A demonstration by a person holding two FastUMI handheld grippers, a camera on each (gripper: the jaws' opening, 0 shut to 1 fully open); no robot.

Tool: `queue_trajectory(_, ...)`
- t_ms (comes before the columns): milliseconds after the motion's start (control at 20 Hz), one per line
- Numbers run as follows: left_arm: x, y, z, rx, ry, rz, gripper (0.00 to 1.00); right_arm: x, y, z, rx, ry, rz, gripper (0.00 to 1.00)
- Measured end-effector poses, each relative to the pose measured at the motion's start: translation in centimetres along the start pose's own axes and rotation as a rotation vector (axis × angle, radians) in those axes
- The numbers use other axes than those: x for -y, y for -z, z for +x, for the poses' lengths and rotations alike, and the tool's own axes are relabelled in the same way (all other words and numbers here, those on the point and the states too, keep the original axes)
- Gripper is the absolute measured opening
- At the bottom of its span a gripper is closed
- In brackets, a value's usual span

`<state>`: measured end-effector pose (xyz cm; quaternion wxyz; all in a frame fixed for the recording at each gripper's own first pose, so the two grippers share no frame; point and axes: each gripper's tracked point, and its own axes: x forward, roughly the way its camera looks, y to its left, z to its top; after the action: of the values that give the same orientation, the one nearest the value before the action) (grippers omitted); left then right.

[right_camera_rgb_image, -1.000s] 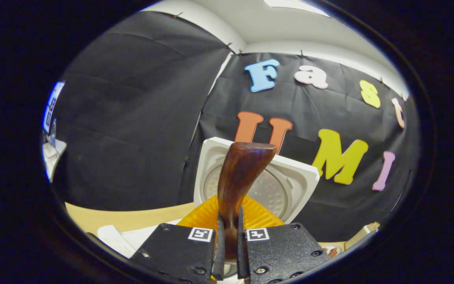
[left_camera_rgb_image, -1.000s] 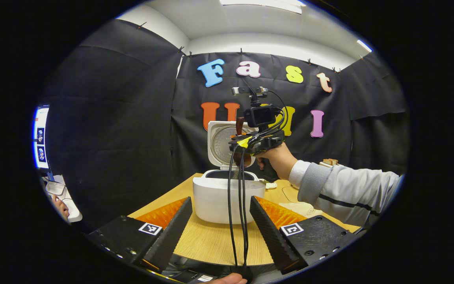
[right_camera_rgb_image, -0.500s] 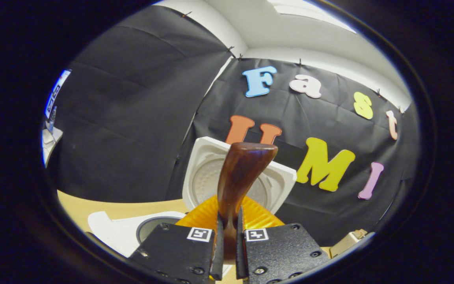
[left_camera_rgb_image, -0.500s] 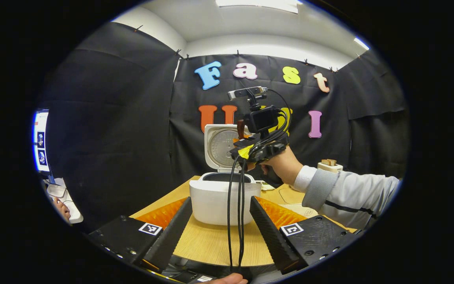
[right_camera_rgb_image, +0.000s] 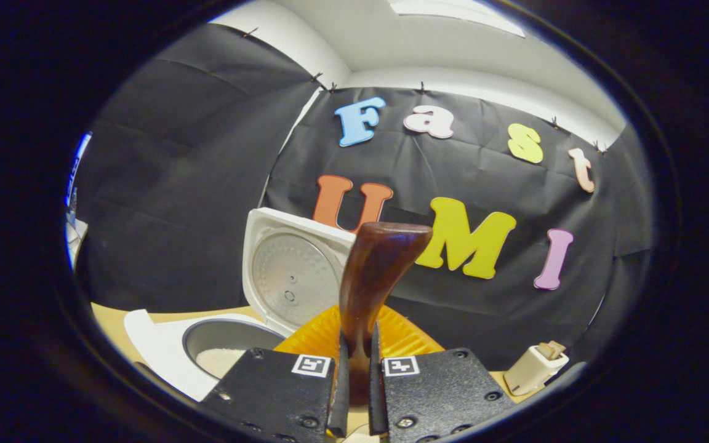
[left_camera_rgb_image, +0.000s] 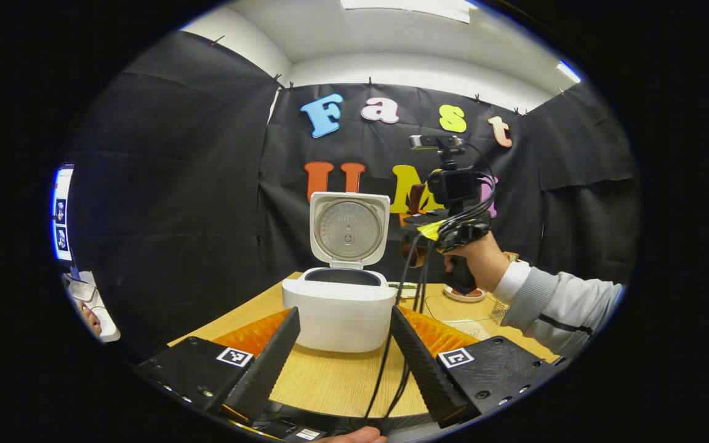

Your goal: Close the left gripper, press the button to open the rice cooker; take a wooden spoon from the chopstick holder with the right hand, scoop a spoonful of rice and pour it into the rice cooker, then put the wooden spoon back into the chopstick holder.

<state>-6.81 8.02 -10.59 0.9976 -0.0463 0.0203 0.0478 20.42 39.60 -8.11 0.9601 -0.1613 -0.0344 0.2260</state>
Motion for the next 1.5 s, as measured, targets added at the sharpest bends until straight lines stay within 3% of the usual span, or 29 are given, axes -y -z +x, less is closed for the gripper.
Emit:
queue_trajectory(150, -0.1, 0.0, 0.3, -0.003, -0.034, 0.011, 0.94, 2.7, 0.8, -1.7, -0.01, 0.021, 0.041, 0.19)
queue_trajectory(700, 3.6, 0.1, 0.6, 0.012, -0.01, 0.057, 0.94, 17.1, 5.6, -8.0, -0.063, 0.211, 0.167, 0.2)
queue_trajectory(1100, 8.0, 1.5, 2.2, -0.001, 0.031, 0.05, 0.94, 26.2, 10.2, -13.4, -0.106, 0.316, 0.139, 0.21)
queue_trajectory(1300, 9.4, 1.9, 3.0, 0.006, 0.033, 0.067, 0.94, 28.8, 12.2, -14.7, -0.119, 0.338, 0.137, 0.21)
queue_trajectory(1450, 9.8, 2.7, 3.4, -0.011, 0.038, 0.079, 0.94, 29.8, 14.3, -15.1, -0.131, 0.351, 0.207, 0.22)
queue_trajectory(1500, 9.9, 2.7, 3.4, -0.008, 0.042, 0.084, 0.83, 29.7, 15.2, -14.9, -0.14, 0.347, 0.232, 0.22)
